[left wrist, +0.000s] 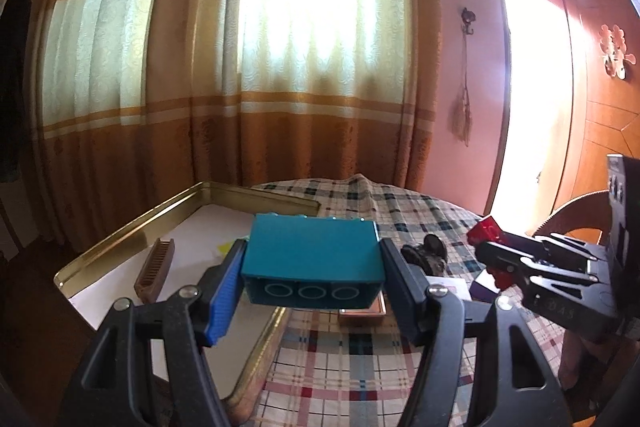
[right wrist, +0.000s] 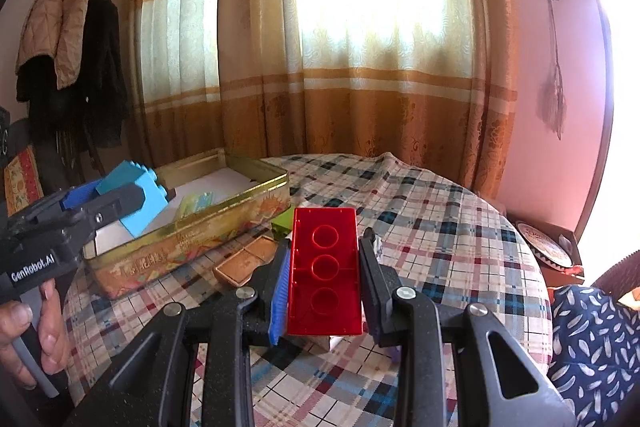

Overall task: Organize rigid objects
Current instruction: 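Carry the blue and red bricks in both grippers toward the gold tin tray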

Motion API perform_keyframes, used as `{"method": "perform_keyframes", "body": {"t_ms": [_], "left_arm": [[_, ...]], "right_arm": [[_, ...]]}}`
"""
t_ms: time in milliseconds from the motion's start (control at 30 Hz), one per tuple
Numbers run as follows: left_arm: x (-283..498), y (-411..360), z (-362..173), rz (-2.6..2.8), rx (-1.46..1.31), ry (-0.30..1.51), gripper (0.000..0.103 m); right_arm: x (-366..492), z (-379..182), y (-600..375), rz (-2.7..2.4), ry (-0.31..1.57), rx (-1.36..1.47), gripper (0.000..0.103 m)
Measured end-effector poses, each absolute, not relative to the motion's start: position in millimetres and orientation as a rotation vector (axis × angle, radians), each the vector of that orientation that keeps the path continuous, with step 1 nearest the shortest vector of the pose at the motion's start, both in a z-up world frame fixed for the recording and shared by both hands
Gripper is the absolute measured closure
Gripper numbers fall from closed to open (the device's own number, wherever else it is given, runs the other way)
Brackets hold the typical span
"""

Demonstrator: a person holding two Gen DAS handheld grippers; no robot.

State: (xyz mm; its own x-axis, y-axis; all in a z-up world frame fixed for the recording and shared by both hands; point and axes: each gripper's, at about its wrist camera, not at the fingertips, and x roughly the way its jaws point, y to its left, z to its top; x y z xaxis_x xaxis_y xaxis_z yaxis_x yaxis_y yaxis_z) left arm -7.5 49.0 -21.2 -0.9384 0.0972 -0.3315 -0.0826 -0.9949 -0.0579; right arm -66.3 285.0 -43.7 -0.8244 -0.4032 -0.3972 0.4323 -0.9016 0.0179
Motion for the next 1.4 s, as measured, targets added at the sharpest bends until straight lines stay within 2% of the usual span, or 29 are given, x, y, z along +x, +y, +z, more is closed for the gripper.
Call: {"method": "perform_keyframes", "body": {"t_ms": [1400], "left_arm": [[-15,1,-23,3.147,-0.482,-0.124,0.038]], "right_arm": [[-66,-32,209,-2.539,0.075,0.450,0.069]]}}
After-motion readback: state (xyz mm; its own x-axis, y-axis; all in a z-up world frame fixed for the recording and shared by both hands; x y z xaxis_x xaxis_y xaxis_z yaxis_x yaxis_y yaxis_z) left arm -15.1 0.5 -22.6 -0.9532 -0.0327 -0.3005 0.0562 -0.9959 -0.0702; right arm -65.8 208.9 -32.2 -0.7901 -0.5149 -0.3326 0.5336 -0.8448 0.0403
